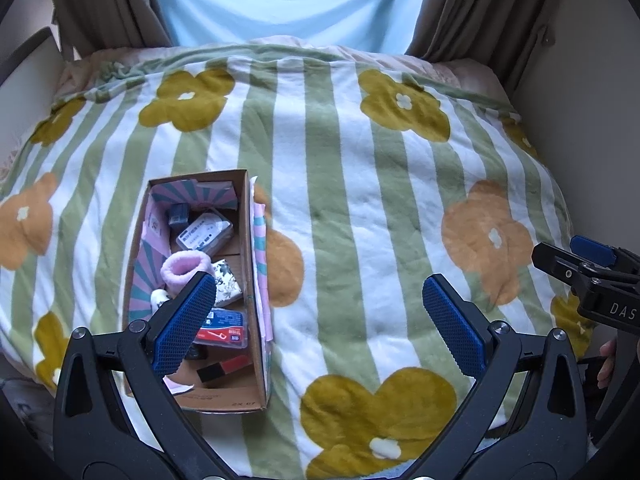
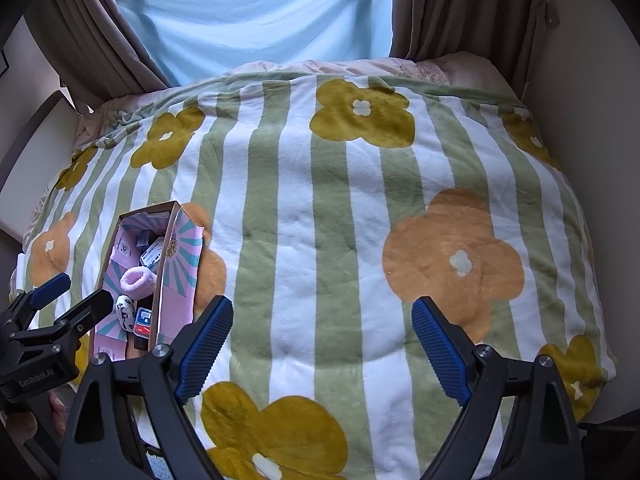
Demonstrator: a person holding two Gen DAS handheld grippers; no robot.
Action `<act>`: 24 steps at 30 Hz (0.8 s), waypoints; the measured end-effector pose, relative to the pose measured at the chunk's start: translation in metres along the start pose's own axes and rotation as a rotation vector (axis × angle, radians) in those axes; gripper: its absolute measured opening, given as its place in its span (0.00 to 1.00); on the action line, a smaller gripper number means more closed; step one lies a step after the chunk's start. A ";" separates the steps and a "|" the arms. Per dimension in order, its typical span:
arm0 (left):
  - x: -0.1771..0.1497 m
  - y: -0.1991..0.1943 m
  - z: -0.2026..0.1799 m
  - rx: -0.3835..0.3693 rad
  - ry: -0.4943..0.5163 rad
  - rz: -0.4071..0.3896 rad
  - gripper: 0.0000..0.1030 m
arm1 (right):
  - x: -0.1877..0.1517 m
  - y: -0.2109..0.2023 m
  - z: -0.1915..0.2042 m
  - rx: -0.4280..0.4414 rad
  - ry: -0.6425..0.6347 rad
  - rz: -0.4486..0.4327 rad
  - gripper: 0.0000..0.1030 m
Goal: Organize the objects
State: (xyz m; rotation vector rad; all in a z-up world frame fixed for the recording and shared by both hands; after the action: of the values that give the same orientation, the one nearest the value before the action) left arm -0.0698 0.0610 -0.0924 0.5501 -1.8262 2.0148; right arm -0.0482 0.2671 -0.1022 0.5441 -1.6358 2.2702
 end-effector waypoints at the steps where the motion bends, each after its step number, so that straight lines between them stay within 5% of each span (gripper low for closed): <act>1: 0.000 0.000 0.000 -0.001 0.001 -0.001 1.00 | 0.001 -0.001 0.000 -0.001 0.002 0.001 0.86; 24: 0.004 0.003 0.003 0.004 0.002 -0.002 1.00 | 0.005 0.000 0.000 -0.007 0.009 0.001 0.86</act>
State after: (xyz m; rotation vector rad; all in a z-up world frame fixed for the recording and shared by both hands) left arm -0.0751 0.0576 -0.0925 0.5503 -1.8204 2.0176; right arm -0.0530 0.2672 -0.0998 0.5305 -1.6392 2.2639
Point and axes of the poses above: each gripper's, at about its wrist camera, not at the fingertips, and y roughly the way its jaws point, z to its left, x to its top, the point moved 4 cm from there along y, roughly the way its jaws point, and after that the axes turned 14 degrees about x, right-handed, at the moved point
